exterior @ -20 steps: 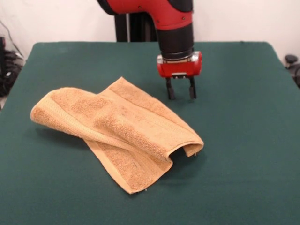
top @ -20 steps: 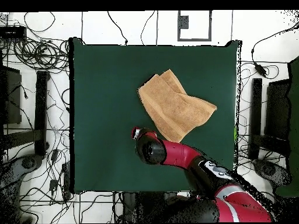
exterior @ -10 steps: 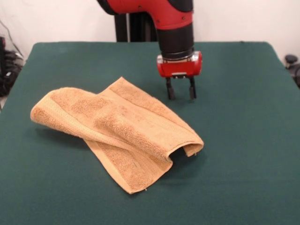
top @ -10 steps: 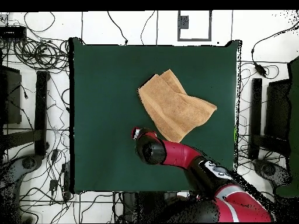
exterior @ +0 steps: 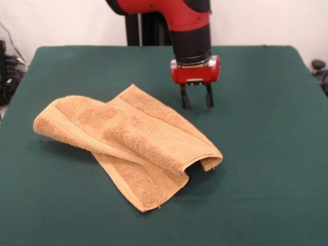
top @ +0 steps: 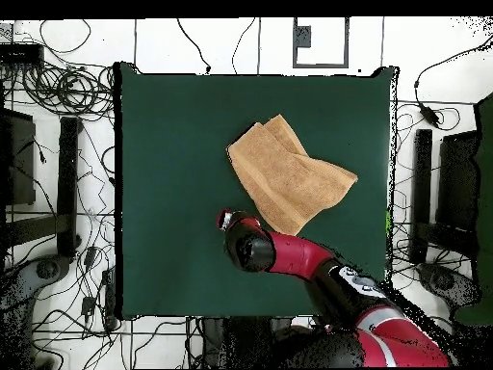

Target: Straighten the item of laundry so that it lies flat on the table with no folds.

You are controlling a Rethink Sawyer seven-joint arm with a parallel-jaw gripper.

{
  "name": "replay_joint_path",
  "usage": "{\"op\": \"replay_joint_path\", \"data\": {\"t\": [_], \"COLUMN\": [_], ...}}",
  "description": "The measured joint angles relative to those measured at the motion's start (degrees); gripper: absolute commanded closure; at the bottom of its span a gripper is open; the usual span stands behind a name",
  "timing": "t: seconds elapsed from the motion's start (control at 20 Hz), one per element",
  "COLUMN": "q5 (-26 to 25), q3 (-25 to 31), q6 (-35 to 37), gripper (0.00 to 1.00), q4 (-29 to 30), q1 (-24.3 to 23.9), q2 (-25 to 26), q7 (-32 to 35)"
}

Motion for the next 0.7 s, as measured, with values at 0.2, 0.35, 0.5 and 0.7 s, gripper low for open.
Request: {"op": "replay_joint_path", "data": {"t": [0.2, 0.35, 0.5, 0.7], "q5": [0.0, 0.02, 0.11, 0.23], "q3": [-0.24, -0.53, -0.67, -0.88], "q6": [0.43, 2.51, 5.06, 9.12], "gripper": [0.0, 0.0, 0.0, 0.0], "q4": [0.06, 0.08, 0.1, 0.11], "q1": [-1.02, -1.96, -2.53, -3.09], "q2": [-1.71, -4.89, -7.51, -11.35], "q7": [0.0, 0.0, 0.0, 0.0]}}
